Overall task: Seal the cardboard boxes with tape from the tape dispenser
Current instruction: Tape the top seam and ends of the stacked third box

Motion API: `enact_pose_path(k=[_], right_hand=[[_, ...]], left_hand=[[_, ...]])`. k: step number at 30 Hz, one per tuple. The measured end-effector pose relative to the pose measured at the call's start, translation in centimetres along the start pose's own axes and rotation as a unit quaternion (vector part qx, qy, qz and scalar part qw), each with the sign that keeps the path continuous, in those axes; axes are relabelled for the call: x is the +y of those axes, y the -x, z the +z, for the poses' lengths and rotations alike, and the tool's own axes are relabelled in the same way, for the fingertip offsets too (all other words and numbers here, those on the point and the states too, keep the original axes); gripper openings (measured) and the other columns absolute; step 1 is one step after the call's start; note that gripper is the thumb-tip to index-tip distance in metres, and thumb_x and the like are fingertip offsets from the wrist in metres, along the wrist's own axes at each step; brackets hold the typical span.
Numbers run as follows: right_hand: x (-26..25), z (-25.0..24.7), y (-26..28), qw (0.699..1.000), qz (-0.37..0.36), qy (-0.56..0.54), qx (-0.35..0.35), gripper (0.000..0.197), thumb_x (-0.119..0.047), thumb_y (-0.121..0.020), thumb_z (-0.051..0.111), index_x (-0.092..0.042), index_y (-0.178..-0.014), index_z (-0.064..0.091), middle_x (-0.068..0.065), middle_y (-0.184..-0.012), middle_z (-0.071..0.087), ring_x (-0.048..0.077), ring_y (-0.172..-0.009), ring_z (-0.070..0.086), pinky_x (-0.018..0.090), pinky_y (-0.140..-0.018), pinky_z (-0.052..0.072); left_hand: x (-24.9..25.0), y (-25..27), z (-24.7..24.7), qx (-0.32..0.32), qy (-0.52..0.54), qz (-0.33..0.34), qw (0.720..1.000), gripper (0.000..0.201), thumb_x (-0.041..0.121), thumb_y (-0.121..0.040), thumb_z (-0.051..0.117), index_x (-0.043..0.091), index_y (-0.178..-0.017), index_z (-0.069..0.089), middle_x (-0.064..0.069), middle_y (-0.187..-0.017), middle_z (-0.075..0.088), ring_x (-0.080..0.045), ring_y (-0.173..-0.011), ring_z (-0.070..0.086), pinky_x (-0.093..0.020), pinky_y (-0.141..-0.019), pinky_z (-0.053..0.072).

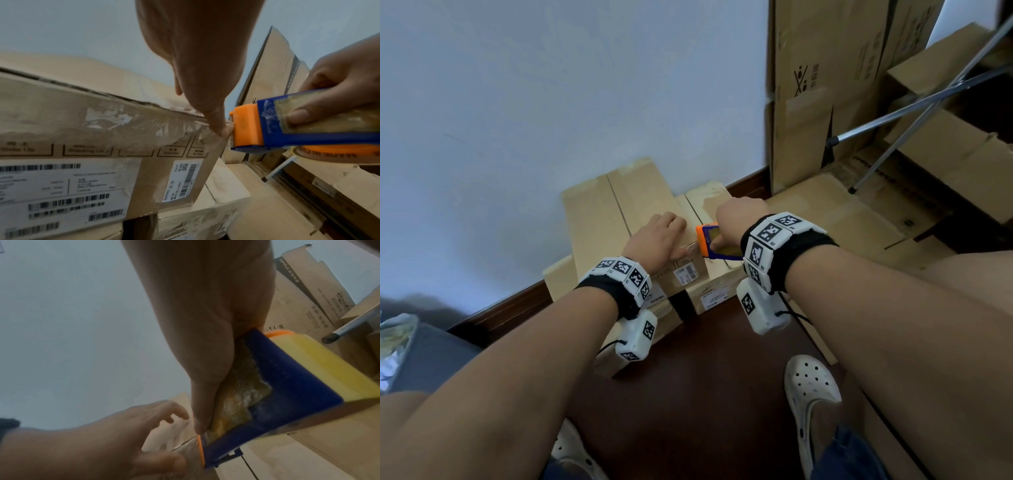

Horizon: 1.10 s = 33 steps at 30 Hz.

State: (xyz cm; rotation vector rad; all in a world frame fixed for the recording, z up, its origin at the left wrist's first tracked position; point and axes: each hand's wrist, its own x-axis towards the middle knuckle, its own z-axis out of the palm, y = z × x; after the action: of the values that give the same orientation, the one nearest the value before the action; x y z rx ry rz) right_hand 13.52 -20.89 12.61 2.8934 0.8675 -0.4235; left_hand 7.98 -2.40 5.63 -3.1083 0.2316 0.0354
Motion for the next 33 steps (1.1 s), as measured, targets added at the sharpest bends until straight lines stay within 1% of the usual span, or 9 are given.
enact_pose_path(k=[3, 7, 10, 13, 15, 17, 20, 26, 33], right_hand=[[-0.2, -0.2, 0.3, 1.000, -0.009, 0.003, -0.010, 0.033, -0.046, -0.079, 0.069, -0.016, -0.074, 0.056, -0.002, -0.066, 0.051, 0.014, -0.053, 0.047, 0.022, -0.047, 0.034], [-0.5, -0.6, 0.8, 0.999, -0.028, 0.019, -0.023, 0.036, -0.051, -0.082, 0.066, -0.015, -0.085, 0.061, -0.001, -0.070, 0.054, 0.015, -0.058, 0.051, 0.022, -0.047, 0.034], [-1.1, -0.3, 1.0, 0.998, -0.050, 0.018, -0.044, 0.041, -0.054, -0.082, 0.064, -0.013, -0.086, 0.062, 0.001, -0.077, 0.059, 0.022, -0.072, 0.059, 0.025, -0.057, 0.044], [-1.8, 0.8, 1.1, 0.995, -0.046, 0.004, -0.084, 0.040, -0.053, -0.083, 0.063, -0.013, -0.081, 0.061, 0.002, -0.073, 0.058, 0.024, -0.073, 0.062, 0.031, -0.068, 0.051], [-1.9, 1.5, 1.3, 0.995, -0.042, 0.001, -0.090, 0.039, -0.050, -0.085, 0.061, -0.012, -0.075, 0.060, 0.002, -0.069, 0.056, 0.023, -0.067, 0.060, 0.030, -0.064, 0.050], [-1.6, 1.9, 1.6, 0.995, -0.040, 0.004, -0.090, 0.037, -0.045, -0.088, 0.059, -0.012, -0.073, 0.057, 0.002, -0.066, 0.053, 0.021, -0.063, 0.055, 0.027, -0.056, 0.044], [-1.2, 2.3, 1.8, 0.995, -0.035, 0.004, -0.096, 0.034, -0.044, -0.091, 0.053, -0.011, -0.084, 0.058, 0.003, -0.069, 0.052, 0.022, -0.070, 0.056, 0.029, -0.061, 0.043], [-0.2, 3.2, 2.0, 0.997, -0.034, 0.000, -0.068, 0.035, -0.046, -0.092, 0.053, -0.011, -0.092, 0.059, 0.003, -0.079, 0.056, 0.023, -0.073, 0.056, 0.028, -0.058, 0.040], [0.8, 3.5, 2.3, 0.999, -0.030, -0.004, -0.045, 0.038, -0.050, -0.089, 0.058, -0.012, -0.084, 0.057, 0.003, -0.075, 0.055, 0.023, -0.071, 0.056, 0.029, -0.061, 0.042]], left_hand=[[-0.6, 0.7, 0.1, -0.087, 0.020, -0.007, 0.996, 0.081, 0.052, -0.091, 0.050, 0.010, -0.152, 0.017, -0.014, -0.157, 0.019, -0.029, -0.142, 0.024, -0.039, -0.116, 0.024], [-0.2, 1.2, -1.1, -0.137, -0.011, -0.012, 0.990, 0.076, 0.048, -0.097, 0.041, 0.013, -0.154, 0.004, -0.010, -0.161, 0.006, -0.027, -0.147, 0.013, -0.036, -0.116, 0.020], [-0.7, 2.9, -1.2, -0.152, -0.016, -0.016, 0.988, 0.077, 0.052, -0.096, 0.040, 0.018, -0.154, 0.002, -0.005, -0.162, 0.003, -0.022, -0.148, 0.010, -0.039, -0.116, 0.025], [-1.3, 4.8, -0.7, -0.123, 0.008, -0.019, 0.992, 0.079, 0.056, -0.093, 0.041, 0.020, -0.154, 0.005, -0.006, -0.161, 0.006, -0.021, -0.148, 0.011, -0.039, -0.117, 0.024], [-0.8, 5.0, -0.9, -0.114, 0.026, -0.039, 0.992, 0.083, 0.058, -0.091, 0.045, 0.020, -0.154, 0.007, -0.007, -0.161, 0.009, -0.022, -0.147, 0.015, -0.037, -0.117, 0.024], [0.4, 4.4, -1.2, -0.102, 0.031, -0.081, 0.991, 0.086, 0.063, -0.088, 0.048, 0.021, -0.154, 0.011, -0.008, -0.159, 0.016, -0.025, -0.142, 0.028, -0.040, -0.110, 0.033], [2.0, 3.2, -1.0, -0.087, 0.004, -0.127, 0.988, 0.086, 0.067, -0.085, 0.049, 0.018, -0.149, 0.021, -0.012, -0.146, 0.036, -0.030, -0.124, 0.049, -0.045, -0.094, 0.048], [2.0, 2.6, -0.5, -0.086, -0.022, -0.134, 0.987, 0.080, 0.067, -0.085, 0.048, 0.017, -0.144, 0.028, -0.009, -0.129, 0.047, -0.028, -0.110, 0.055, -0.042, -0.077, 0.051], [2.1, 2.6, -0.6, -0.092, -0.012, -0.135, 0.986, 0.079, 0.063, -0.088, 0.047, 0.018, -0.149, 0.024, -0.009, -0.135, 0.045, -0.028, -0.116, 0.052, -0.041, -0.087, 0.047]])
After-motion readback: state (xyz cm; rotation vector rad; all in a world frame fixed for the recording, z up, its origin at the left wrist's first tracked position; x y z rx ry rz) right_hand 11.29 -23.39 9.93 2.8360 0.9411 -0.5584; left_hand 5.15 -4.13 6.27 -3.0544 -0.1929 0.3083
